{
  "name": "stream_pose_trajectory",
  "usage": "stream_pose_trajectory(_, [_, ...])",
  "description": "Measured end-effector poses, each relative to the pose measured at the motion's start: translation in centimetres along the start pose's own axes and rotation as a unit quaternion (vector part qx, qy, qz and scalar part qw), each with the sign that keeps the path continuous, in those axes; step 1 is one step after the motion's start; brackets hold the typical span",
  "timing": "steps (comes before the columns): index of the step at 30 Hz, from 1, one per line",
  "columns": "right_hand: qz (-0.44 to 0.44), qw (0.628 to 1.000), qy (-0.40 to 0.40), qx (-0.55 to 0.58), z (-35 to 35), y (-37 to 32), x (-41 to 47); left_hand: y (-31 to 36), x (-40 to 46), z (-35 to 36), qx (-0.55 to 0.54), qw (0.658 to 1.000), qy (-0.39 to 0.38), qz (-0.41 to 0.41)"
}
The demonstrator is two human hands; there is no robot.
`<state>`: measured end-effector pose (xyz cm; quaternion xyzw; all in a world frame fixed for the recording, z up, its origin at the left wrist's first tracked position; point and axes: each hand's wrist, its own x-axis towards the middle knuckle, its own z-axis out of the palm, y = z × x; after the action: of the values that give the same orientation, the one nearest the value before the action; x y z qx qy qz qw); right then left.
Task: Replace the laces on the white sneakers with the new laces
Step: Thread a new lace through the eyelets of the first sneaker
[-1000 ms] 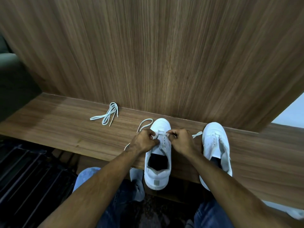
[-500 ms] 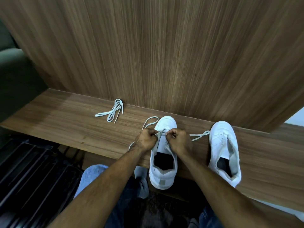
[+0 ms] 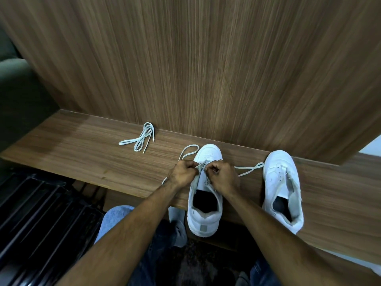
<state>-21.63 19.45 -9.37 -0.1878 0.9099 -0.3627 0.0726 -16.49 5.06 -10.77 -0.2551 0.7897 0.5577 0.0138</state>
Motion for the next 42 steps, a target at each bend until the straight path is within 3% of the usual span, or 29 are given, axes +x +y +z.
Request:
stream_pose_trajectory(5, [0.002,1.000,-0.004,-0.012,0.3,-0.7,0.5,2.0,-0.7,-0.6,-0.129,0.989,-0.033,-0.068])
stream_pose_trajectory(11, [-0.025,0.999,-0.018,-0.043,-0.4,-0.2,0.1,2.8,0.1,-0.2,-0.100,0.992,0.002,-0.077])
stream_pose_trajectory(14, [-0.058,0.994,0.016,-0.092,-1.0,0.4,-0.7,3.8,0.0,-0.8,-0.136,0.988,0.027,-0.063])
stream_pose_trajectory(16, [-0.060,0.992,0.034,-0.109,-1.4,0.7,-1.2,5.1,0.0,-2.1,-0.242,0.967,0.052,-0.060])
stream_pose_trajectory(19, [0.002,0.993,-0.005,-0.116,-1.7,0.8,-1.8,7.6,0.5,-5.8,-0.436,0.895,0.090,-0.022])
stream_pose_trajectory(21, [0.024,0.994,-0.015,-0.105,-1.6,0.9,-2.0,9.3,0.6,-8.3,-0.513,0.851,0.114,0.010])
stream_pose_trajectory(23, [0.035,0.996,-0.019,-0.085,-1.5,0.8,-2.2,10.2,0.2,-9.5,-0.540,0.828,0.143,0.037])
stream_pose_trajectory(27, [0.030,0.995,-0.021,-0.091,-1.7,0.6,-2.5,8.1,-0.4,-6.7,-0.425,0.893,0.149,0.002])
stream_pose_trajectory(31, [0.039,0.993,-0.040,-0.106,-2.0,0.6,-2.6,3.1,-0.7,-1.2,-0.231,0.968,0.046,-0.090])
stream_pose_trajectory(33, [0.040,0.992,-0.050,-0.111,-2.2,0.6,-2.6,1.8,-0.8,0.5,-0.169,0.980,0.014,-0.104])
stream_pose_trajectory(38, [0.035,0.989,-0.065,-0.130,-2.3,0.4,-2.5,2.6,-0.4,0.9,-0.061,0.995,0.068,-0.045])
stream_pose_trajectory(42, [0.039,0.987,-0.068,-0.138,-1.9,0.3,-2.6,3.1,0.3,0.3,0.127,0.992,0.021,-0.009])
